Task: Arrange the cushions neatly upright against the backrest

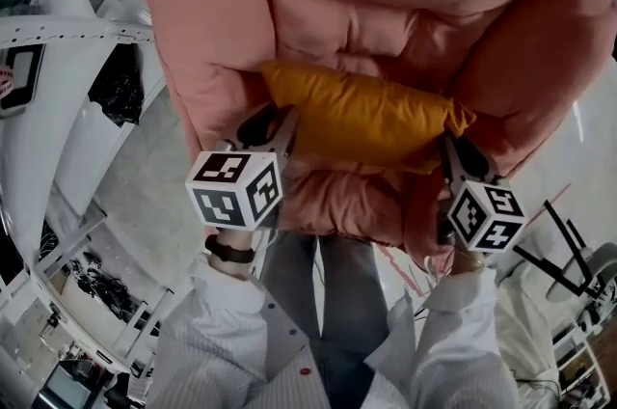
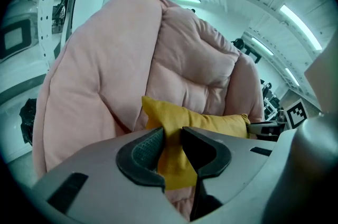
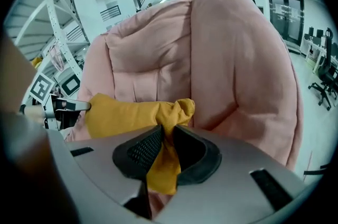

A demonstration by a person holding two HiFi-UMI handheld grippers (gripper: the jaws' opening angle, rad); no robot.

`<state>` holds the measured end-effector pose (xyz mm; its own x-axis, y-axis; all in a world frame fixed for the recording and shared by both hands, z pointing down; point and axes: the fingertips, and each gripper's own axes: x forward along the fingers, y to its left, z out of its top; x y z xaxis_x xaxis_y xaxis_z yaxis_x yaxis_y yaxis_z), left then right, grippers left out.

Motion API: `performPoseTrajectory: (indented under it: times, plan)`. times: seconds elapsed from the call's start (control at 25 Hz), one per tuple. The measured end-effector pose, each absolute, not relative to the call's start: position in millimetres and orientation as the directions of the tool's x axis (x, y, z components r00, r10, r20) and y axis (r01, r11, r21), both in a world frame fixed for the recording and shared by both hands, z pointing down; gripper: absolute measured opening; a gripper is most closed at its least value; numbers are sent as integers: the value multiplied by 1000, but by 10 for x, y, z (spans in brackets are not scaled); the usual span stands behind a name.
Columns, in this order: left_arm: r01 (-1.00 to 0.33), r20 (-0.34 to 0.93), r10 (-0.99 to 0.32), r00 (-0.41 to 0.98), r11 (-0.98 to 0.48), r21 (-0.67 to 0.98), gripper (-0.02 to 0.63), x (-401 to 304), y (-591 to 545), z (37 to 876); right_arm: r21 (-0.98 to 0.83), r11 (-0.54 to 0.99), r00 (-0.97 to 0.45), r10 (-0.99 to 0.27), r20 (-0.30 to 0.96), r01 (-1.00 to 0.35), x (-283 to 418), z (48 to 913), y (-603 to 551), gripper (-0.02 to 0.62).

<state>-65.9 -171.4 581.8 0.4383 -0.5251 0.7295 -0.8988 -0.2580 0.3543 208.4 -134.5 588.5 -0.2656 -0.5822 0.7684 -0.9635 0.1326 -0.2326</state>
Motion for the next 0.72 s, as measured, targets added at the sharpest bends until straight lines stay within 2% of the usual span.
performPoseTrajectory:
  times: [0.12,0.28,0.52,0.72]
  plan:
    - [-906,733,-533,423,-227,358,121,-719,-1792,5870,-214,172,-274,-582,766,-962,2047,5918,-1579,77]
    - [-915,751,-524,402,-188,358,121,-760,-1802,6067,-210,201,-286,-517,807,-957,2010,6187,-1650,77]
    - [-904,770,-475,427,-232,359,135,-711,-1690,6358,-184,195,-257,-469,845,-963,2040,6541,-1494,77]
    - [-908,774,-474,419,-209,363,144,-758,-1639,6456,-201,181,-264,-464,846,-963,2003,6601,-1439,78]
